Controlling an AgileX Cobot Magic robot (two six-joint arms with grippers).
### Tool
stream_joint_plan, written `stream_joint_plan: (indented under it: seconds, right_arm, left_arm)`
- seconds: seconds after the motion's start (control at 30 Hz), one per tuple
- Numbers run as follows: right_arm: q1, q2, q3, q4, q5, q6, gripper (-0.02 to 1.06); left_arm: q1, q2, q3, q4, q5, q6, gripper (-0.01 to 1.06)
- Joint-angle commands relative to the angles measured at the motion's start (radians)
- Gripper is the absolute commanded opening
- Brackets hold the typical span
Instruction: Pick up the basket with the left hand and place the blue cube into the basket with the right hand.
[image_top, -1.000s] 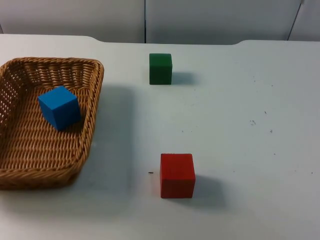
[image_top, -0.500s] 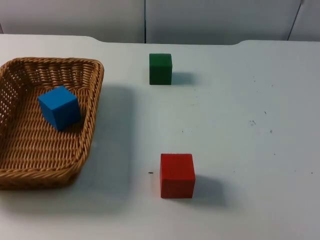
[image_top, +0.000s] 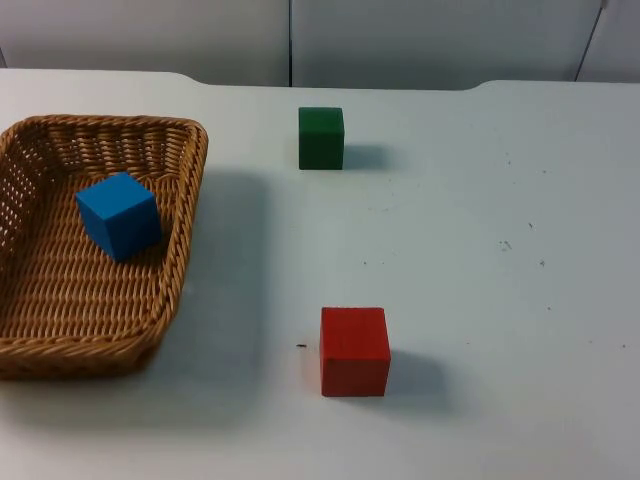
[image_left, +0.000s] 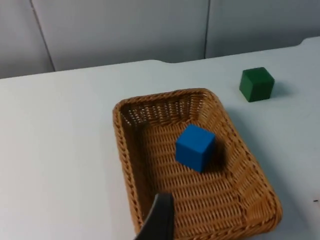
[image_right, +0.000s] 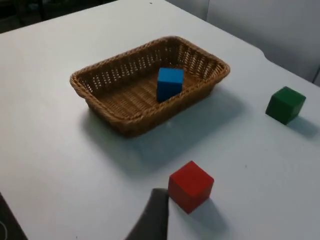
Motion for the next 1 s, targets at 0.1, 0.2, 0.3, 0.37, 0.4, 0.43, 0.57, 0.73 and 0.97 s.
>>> stream_joint_plan:
  seconds: [0.1, 0.2, 0.3, 0.37, 0.4, 0.43, 0.57, 0.73, 0.97]
  right_arm:
    - [0.001, -0.096, 0.026, -0.078, 0.12, 0.079, 0.83]
    - [0.001, -0.133, 0.026, -0.076, 0.158, 0.095, 0.83]
    - [0.001, -0.17, 0.026, -0.08, 0.255, 0.106, 0.83]
    - [0.001, -0.182, 0.026, -0.08, 0.282, 0.106, 0.83]
    - [0.001, -0.191, 0.026, -0.078, 0.301, 0.106, 0.83]
    - [0.001, -0.203, 0.026, -0.076, 0.314, 0.106, 0.83]
    - [0.001, -0.242, 0.026, -0.066, 0.357, 0.106, 0.83]
    - [0.001, -0.314, 0.026, -0.05, 0.421, 0.099, 0.83]
    - [0.001, -0.414, 0.026, 0.03, 0.451, 0.071, 0.83]
  left_arm:
    - [-0.009, -0.171, 0.003, 0.126, 0.103, -0.141, 0.8]
    - [-0.021, -0.225, 0.003, 0.164, 0.147, -0.171, 0.8]
    - [-0.021, -0.23, 0.001, 0.22, 0.21, -0.201, 0.8]
    - [-0.021, -0.23, 0.001, 0.22, 0.219, -0.213, 0.8]
    - [-0.021, -0.23, 0.003, 0.218, 0.223, -0.218, 0.8]
    - [-0.021, -0.23, 0.003, 0.214, 0.231, -0.22, 0.8]
    - [-0.021, -0.23, 0.003, 0.223, 0.283, -0.236, 0.8]
    - [-0.019, -0.23, 0.003, 0.272, 0.318, -0.237, 0.75]
    - [-0.019, -0.23, 0.025, 0.271, 0.33, -0.241, 0.76]
